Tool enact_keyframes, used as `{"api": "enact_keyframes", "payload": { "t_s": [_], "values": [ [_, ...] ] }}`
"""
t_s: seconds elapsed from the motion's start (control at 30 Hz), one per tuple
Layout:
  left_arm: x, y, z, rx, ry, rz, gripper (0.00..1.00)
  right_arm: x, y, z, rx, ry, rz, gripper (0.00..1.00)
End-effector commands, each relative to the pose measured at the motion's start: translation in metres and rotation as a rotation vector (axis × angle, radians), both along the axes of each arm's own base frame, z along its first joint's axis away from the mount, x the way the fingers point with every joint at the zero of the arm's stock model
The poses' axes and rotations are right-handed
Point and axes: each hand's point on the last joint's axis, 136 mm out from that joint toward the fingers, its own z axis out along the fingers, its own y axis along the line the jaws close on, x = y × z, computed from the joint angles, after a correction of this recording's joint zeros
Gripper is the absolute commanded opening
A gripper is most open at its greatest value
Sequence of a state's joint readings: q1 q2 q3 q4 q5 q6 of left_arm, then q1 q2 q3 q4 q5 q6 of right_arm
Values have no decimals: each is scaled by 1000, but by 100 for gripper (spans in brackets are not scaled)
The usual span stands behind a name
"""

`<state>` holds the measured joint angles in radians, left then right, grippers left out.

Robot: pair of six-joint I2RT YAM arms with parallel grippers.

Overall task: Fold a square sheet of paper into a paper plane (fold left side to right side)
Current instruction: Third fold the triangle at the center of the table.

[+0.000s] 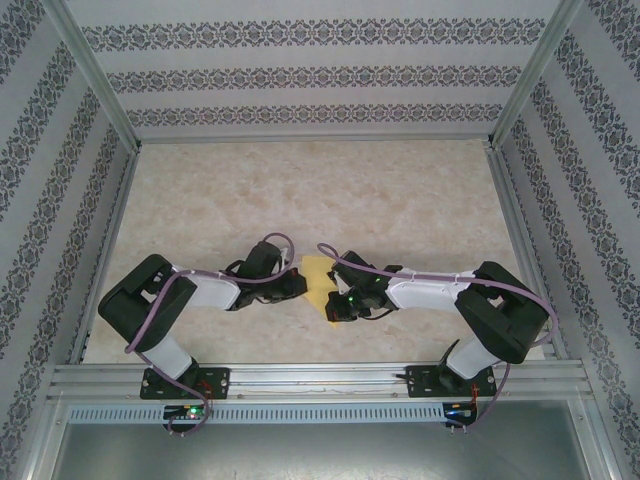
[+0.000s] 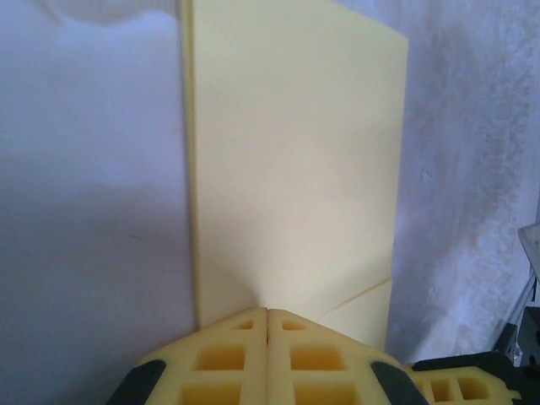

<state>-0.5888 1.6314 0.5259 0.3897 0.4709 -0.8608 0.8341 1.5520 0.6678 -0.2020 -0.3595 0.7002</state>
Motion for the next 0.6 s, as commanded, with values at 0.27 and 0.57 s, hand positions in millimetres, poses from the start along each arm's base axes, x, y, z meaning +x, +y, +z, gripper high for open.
{"api": "enact_keyframes", "payload": {
  "t_s": [0.27, 0.57],
  "values": [
    [25, 46, 11, 138, -59, 46, 1, -34, -73, -48, -331, 106, -20, 0],
    [-4, 11, 61, 21, -127, -89, 0, -30, -71, -47, -298, 96, -50, 0]
  ]
}}
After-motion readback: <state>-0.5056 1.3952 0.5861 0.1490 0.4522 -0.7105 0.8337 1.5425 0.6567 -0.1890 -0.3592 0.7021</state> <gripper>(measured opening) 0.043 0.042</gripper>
